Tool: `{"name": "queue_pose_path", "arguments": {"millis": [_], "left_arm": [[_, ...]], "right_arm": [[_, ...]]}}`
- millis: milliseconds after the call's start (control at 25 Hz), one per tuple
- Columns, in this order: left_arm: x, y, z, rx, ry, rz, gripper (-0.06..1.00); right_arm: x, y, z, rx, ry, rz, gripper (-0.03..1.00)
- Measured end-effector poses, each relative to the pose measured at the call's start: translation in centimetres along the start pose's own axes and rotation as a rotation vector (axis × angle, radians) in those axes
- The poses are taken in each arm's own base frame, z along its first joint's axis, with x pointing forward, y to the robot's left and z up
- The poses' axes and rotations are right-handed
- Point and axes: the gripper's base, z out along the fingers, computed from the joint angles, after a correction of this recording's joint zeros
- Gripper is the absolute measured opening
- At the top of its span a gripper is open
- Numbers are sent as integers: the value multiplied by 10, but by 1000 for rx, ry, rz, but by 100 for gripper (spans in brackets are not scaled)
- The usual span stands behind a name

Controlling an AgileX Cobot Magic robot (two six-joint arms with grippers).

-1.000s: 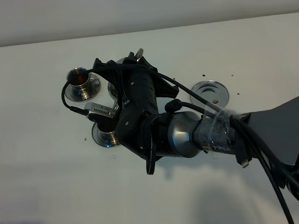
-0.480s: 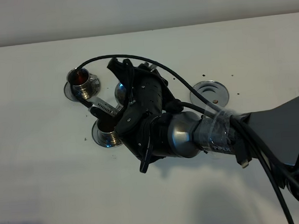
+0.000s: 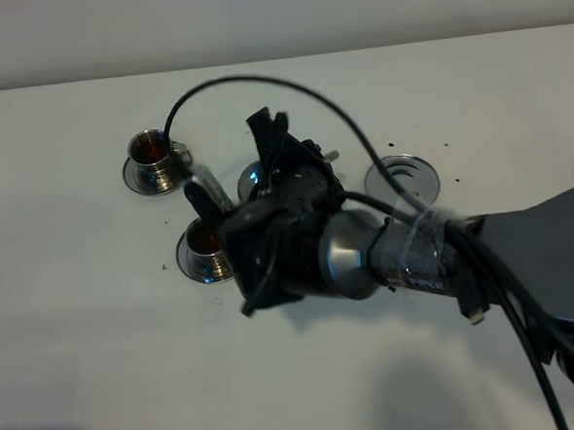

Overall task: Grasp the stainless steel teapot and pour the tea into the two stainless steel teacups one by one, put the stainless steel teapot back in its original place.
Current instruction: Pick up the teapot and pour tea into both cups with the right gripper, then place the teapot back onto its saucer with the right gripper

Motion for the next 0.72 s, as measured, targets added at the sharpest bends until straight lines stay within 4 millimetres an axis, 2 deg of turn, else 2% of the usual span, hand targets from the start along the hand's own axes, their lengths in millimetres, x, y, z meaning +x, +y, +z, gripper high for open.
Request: {"name": "queue_pose_path", "arguments": {"millis": [160,240,320,440,720], "left_arm": [[0,0,0,0,0,0,45],[0,0,0,0,0,0,45],[0,0,0,0,0,0,45],[0,0,0,0,0,-1,45],[0,0,0,0,0,-1,45]], "right_arm": [[8,-17,-20,-94,-39,176,18],[19,-27,-27,-147,-61,276,18],[37,-36,-25,-216,-66,382,18],[67,-42,-14,-340,-39,538,18],[127,-37,32,-629,14,799,18]]}}
